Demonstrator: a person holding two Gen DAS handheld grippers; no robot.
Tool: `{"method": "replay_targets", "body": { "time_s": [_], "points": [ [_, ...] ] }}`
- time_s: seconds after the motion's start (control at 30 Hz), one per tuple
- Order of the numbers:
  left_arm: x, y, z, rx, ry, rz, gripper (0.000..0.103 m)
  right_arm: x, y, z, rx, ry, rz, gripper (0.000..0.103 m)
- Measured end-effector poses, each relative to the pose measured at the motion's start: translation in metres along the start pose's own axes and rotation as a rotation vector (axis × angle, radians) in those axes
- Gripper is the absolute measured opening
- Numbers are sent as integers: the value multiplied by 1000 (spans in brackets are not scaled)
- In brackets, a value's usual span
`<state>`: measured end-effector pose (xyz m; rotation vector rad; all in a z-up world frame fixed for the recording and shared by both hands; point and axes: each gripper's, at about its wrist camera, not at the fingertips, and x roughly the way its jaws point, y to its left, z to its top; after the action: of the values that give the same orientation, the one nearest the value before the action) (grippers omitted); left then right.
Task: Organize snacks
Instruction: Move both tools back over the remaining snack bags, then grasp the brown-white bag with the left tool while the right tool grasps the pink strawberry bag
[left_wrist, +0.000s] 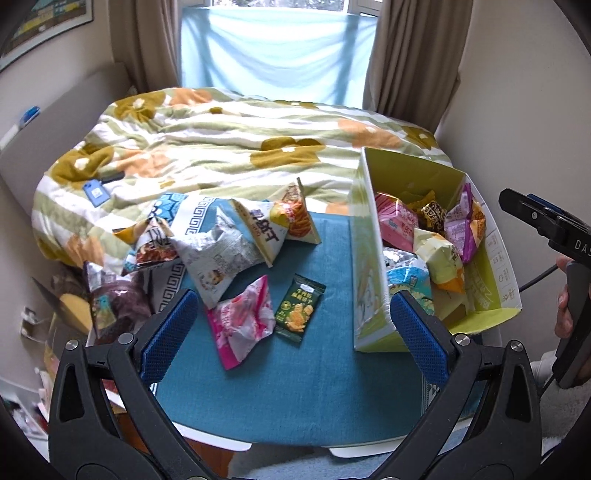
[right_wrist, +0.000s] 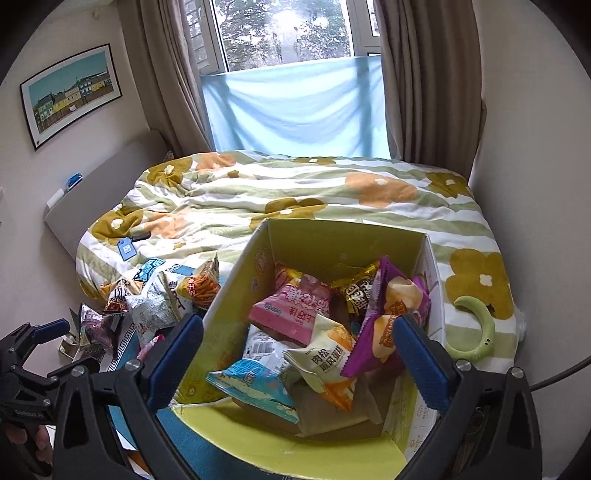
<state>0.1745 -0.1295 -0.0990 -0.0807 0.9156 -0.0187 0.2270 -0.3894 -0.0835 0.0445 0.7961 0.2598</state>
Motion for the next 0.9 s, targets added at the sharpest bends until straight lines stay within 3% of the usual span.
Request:
{"method": "replay_targets", "body": {
  "time_s": [0.27,0.53,0.9],
  "points": [
    [-10,86,-14,-84,3,36,103,-5,56,3,-32,-37,60,102],
    [-12,170,-14,-54,25,26,103,10,130,-12,-1,-13,69,102],
    [47,267,-18,-25,151,-46,103,64,220,-39,41,85,24,102]
  ]
}}
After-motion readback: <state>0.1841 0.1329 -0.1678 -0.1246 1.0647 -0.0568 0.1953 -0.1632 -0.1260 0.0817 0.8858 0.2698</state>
